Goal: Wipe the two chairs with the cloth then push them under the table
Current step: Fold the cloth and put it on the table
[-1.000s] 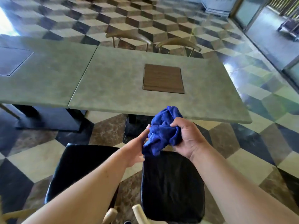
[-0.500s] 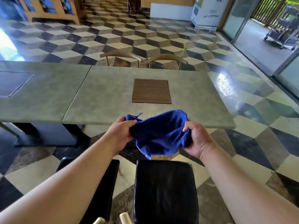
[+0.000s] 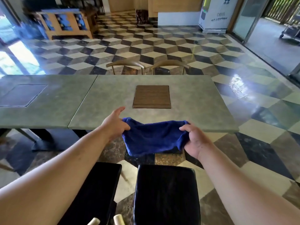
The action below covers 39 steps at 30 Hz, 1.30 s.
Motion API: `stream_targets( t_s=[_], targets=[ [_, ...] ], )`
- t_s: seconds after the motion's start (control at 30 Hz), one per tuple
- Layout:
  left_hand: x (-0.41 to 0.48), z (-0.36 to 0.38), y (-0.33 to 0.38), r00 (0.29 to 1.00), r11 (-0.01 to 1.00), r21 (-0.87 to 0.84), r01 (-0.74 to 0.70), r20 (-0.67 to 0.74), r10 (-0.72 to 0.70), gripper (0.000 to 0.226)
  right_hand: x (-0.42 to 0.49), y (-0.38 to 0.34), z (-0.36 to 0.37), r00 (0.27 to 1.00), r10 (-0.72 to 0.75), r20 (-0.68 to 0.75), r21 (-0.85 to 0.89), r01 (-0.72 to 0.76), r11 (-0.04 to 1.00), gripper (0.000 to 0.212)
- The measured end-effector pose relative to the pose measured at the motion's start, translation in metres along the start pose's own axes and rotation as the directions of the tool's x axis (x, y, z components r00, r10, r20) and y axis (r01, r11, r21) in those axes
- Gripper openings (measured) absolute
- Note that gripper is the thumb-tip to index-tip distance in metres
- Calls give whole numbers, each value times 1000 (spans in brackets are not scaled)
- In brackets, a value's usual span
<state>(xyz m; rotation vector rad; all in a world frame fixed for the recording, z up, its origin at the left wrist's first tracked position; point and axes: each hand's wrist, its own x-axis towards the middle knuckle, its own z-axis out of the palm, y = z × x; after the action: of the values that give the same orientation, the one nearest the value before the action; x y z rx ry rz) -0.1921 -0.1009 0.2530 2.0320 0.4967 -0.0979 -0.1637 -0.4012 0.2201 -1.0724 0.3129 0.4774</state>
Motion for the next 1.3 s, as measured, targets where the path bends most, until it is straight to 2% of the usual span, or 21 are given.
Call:
stream_targets(
  t_s=[0.07,0.1,0.17,0.2,0.27,0.33,0.37,0.43,0.5,0.57,0.67,0.77,0.87,0.93,1.0,1.07,1.1,1.17,1.23,1.3],
  targets=[
    [3,-10,0,990,962,256,-99,-70,120,73,6,0,-8,999,-15,-34,-56,13,998,79],
    [5,-15,0,981,918,371,-140,-73,179,60,9,0,-11,999,-19,-38,-143,13,990,82],
    [9,-23,-2,966,831,522,-193,-45,253,36,13,1,-12,999,-31,-29,-422,16,906,71],
    [11,-26,-3,962,797,567,-206,-32,271,27,16,2,-11,998,-59,-15,-583,39,811,61],
    [15,-31,-4,956,740,638,-214,-18,292,17,22,3,-6,987,-157,30,-847,108,520,36],
    [21,-36,-6,953,686,696,-214,-5,303,15,30,2,2,968,-234,89,-960,146,239,15],
    [24,-39,-8,952,662,718,-214,3,305,15,34,1,6,960,-256,113,-980,150,133,11],
    [32,-46,-14,948,626,748,-219,13,317,16,40,-3,14,949,-290,126,-991,132,1,9],
    [41,-52,-20,942,604,764,-228,15,336,19,47,-7,23,942,-316,116,-992,96,-77,11],
    [49,-57,-25,941,586,777,-228,22,338,22,54,-10,33,946,-312,85,-996,67,-66,15],
    [60,-64,-31,962,587,789,-184,23,272,22,63,-10,46,958,-286,35,-996,55,63,25],
    [68,-62,-32,988,681,721,-128,33,150,28,72,-1,64,960,-281,-8,-975,55,217,35],
    [77,-50,-28,989,818,564,-115,139,44,31,84,19,90,978,-209,-17,-908,72,412,34],
    [83,-37,-28,977,931,362,-51,210,-28,30,90,33,107,994,-105,-5,-819,56,571,27],
    [88,-24,-29,963,989,144,41,257,-77,28,96,45,123,999,-20,42,-761,45,648,20],
    [93,-14,-32,953,996,56,64,293,-78,26,102,54,135,994,44,102,-746,47,665,17],
    [95,-10,-34,949,997,35,75,303,-82,26,106,58,140,989,74,127,-745,46,666,23],
    [102,-6,-38,954,995,-9,99,287,-92,26,113,64,147,983,108,147,-764,43,644,51],
    [109,-7,-43,949,994,-28,108,300,-95,22,121,68,151,991,57,124,-831,72,551,66],
    [118,-8,-48,933,990,-73,120,348,-88,19,134,72,151,993,-63,96,-885,114,452,53]
  ],
)
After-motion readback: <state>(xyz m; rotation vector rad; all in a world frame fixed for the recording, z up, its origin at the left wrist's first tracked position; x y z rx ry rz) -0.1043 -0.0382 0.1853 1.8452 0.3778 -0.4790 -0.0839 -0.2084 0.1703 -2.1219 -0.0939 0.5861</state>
